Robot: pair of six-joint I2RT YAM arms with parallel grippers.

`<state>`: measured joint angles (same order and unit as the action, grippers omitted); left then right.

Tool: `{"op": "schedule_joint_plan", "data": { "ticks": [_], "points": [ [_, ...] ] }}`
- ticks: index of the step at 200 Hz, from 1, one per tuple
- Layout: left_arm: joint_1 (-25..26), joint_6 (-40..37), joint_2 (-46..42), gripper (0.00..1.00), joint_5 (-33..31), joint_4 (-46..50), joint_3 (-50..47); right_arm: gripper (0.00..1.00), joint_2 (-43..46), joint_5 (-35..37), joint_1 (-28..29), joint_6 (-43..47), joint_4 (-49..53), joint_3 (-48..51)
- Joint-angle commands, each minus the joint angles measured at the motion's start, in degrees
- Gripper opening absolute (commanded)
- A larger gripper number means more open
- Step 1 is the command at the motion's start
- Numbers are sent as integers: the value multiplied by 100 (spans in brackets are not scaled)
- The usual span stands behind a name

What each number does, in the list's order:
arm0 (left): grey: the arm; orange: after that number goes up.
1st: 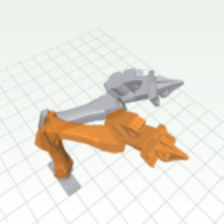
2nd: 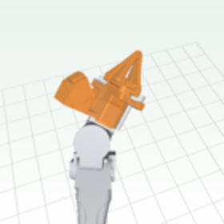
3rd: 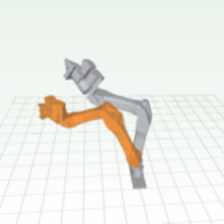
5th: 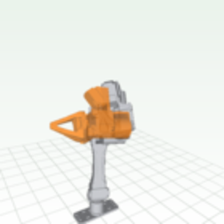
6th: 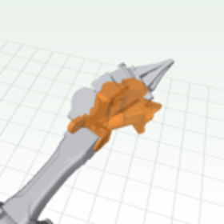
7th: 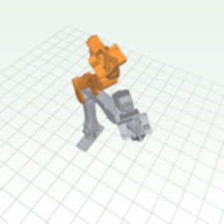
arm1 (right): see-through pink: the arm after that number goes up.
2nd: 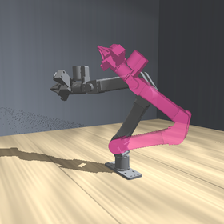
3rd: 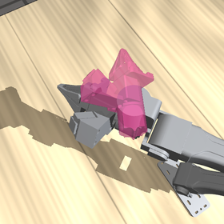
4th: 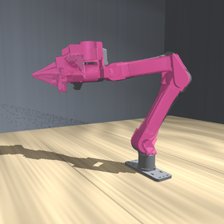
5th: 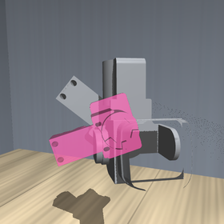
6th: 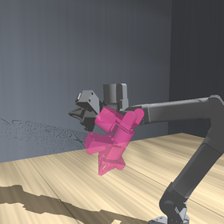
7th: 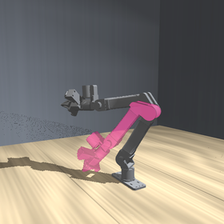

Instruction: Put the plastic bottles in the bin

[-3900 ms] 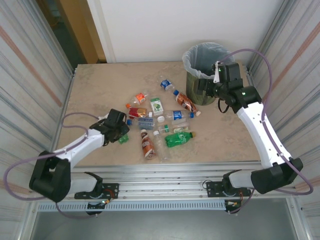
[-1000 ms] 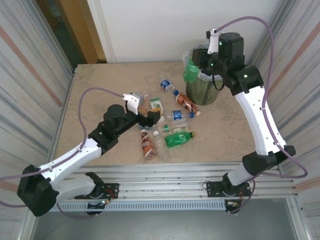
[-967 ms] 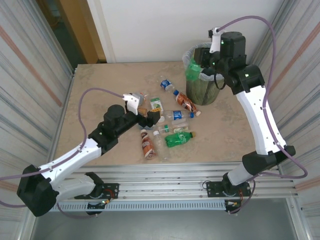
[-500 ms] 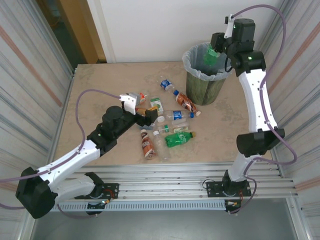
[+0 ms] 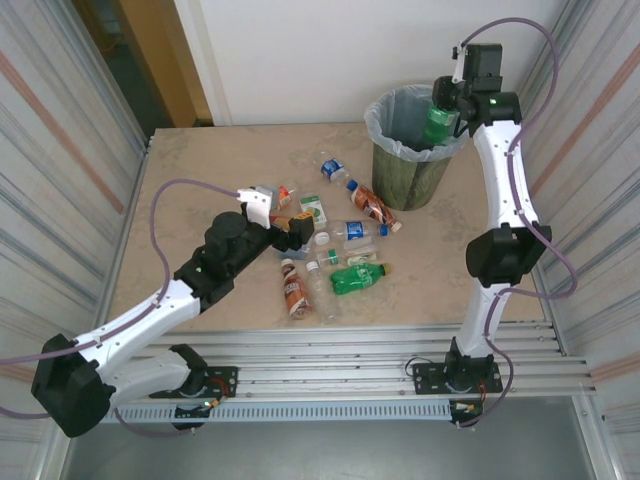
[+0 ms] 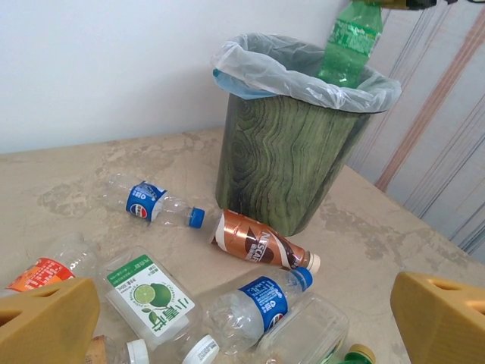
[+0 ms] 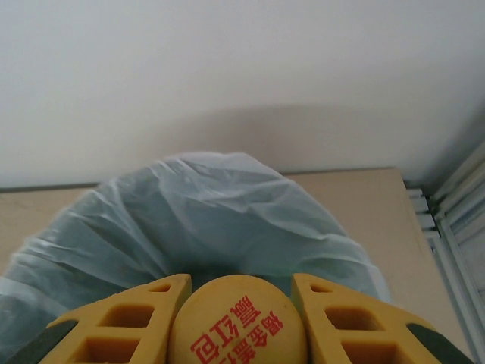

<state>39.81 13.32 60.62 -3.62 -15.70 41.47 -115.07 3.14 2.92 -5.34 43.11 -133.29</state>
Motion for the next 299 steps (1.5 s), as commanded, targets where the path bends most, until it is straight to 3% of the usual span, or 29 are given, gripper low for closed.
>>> {"op": "schedule_joint_plan", "data": {
  "ticks": [1, 32, 94, 153, 249, 299],
  "points": [
    [-44, 73, -56, 99, -147, 24, -63, 1, -193, -65, -20, 190, 168, -175],
    [-53, 120, -48, 99, -174, 72, -58, 5, -378, -84, -23, 229, 220, -114],
    [-48, 143, -84, 99, -248, 172, -29, 28, -553, -98, -20, 219, 206, 193],
    [-69, 189, -63, 99, -282, 231, -16, 56, -535, -159, -24, 209, 188, 234],
    [-129, 434, 44, 99, -539, 559, 92, 66, 389, -460, 54, -5, -92, 614],
    [-143, 941, 175, 99, -1057, 1597, 416, 99, 1380, -716, 208, -19, -495, 1519]
  ]
}}
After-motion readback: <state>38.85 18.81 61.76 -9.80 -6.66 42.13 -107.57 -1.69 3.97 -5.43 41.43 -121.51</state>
